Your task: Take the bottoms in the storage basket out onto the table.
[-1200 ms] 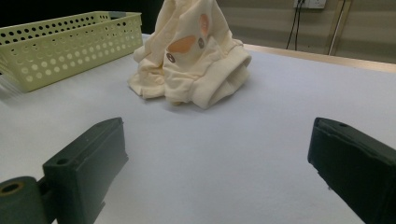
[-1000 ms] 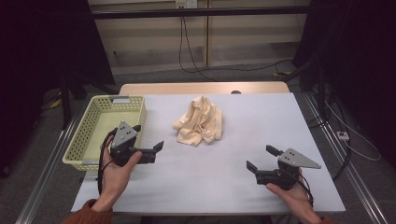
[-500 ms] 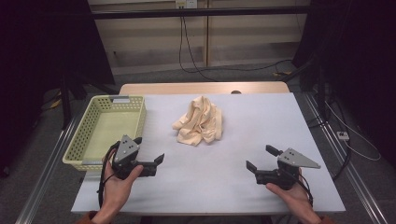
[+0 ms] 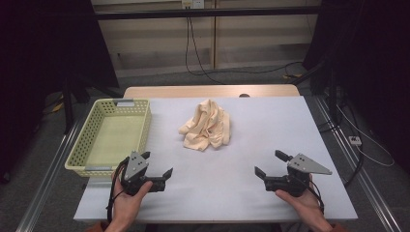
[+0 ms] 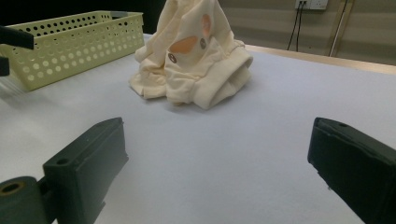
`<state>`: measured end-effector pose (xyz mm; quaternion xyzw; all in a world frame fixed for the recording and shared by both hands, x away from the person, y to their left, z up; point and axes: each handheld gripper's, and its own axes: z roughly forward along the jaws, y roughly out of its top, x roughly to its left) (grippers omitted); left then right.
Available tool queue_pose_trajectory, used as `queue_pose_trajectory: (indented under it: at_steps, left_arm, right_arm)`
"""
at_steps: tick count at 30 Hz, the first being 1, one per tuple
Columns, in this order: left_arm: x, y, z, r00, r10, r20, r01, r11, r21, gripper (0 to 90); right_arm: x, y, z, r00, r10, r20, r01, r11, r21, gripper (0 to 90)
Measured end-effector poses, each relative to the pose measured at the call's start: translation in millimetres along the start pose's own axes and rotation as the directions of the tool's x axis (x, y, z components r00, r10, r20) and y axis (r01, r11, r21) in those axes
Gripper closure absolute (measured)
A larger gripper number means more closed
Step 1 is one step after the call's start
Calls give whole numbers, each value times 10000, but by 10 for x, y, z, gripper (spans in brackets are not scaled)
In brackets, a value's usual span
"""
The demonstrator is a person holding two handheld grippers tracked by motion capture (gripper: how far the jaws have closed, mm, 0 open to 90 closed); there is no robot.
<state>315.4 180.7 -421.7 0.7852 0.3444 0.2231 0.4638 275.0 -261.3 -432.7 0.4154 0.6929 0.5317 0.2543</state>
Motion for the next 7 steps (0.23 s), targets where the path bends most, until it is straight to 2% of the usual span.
queue_pose_trajectory:
  at_steps: [2,5,7]
  left_arm:
    - [-5,-2,11,10000,-59,-44,58,10000,-54,61]
    - [-7,10,10,9999,-82,99,83,9999,-95,58]
    - [-2,18,3,9999,29,114,-27,9999,-150,58]
  right_arm:
    - [0,1,-2,10000,-14,-21,14,10000,-18,44]
    - [-4,0,-3,10000,65,-20,-65,10000,-16,44]
    - [-8,1,-4,9999,98,-22,-98,10000,-18,45]
